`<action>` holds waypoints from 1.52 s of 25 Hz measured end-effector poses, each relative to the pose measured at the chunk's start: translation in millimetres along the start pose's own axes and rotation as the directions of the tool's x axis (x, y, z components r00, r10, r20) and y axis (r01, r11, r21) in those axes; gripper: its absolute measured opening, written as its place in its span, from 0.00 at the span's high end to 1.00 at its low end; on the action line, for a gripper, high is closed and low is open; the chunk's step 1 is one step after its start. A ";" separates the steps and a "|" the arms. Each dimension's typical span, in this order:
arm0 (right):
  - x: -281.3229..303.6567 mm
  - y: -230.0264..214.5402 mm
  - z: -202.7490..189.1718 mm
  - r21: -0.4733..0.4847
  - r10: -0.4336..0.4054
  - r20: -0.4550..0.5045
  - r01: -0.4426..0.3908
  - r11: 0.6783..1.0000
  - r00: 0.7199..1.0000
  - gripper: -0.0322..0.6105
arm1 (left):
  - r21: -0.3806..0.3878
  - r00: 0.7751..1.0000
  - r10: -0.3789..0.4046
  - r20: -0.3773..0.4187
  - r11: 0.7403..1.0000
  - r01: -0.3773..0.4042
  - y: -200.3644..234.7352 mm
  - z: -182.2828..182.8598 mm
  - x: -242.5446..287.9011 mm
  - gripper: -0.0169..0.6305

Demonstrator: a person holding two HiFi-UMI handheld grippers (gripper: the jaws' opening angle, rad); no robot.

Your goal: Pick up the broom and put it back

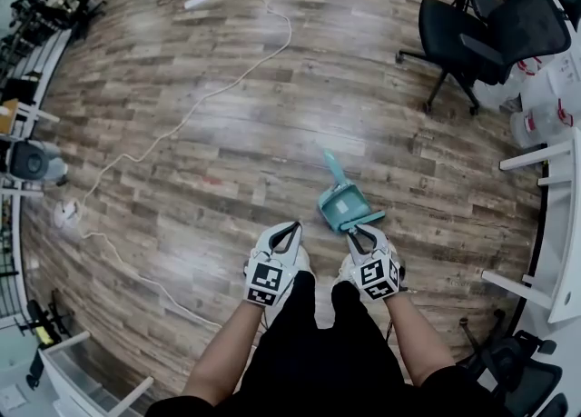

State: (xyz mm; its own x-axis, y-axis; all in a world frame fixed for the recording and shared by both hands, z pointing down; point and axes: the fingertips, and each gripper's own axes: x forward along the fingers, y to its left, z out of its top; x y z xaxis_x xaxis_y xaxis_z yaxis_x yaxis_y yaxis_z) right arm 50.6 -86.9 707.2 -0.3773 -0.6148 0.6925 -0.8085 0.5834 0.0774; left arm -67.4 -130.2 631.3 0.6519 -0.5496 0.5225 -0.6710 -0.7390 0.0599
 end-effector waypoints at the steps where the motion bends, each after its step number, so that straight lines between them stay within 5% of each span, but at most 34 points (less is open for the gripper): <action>1: 2.3 -1.5 1.1 0.000 -0.004 0.001 0.004 1.000 1.000 0.81 | -0.003 1.000 0.001 -0.001 1.000 -0.001 0.6 -1.1 -0.6 0.95; 38: 81.6 -77.2 52.6 0.073 -0.128 0.034 0.125 0.989 0.991 0.80 | -0.071 0.999 0.040 -0.017 0.997 -0.041 25.5 -9.6 -3.6 0.95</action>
State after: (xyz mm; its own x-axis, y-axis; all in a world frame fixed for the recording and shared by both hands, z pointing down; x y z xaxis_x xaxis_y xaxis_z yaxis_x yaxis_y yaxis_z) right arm 58.4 -209.9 720.0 -0.2860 -0.7017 0.6525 -0.8801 0.4618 0.1108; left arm -90.2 -143.4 639.1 0.6187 -0.5718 0.5387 -0.7205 -0.6864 0.0990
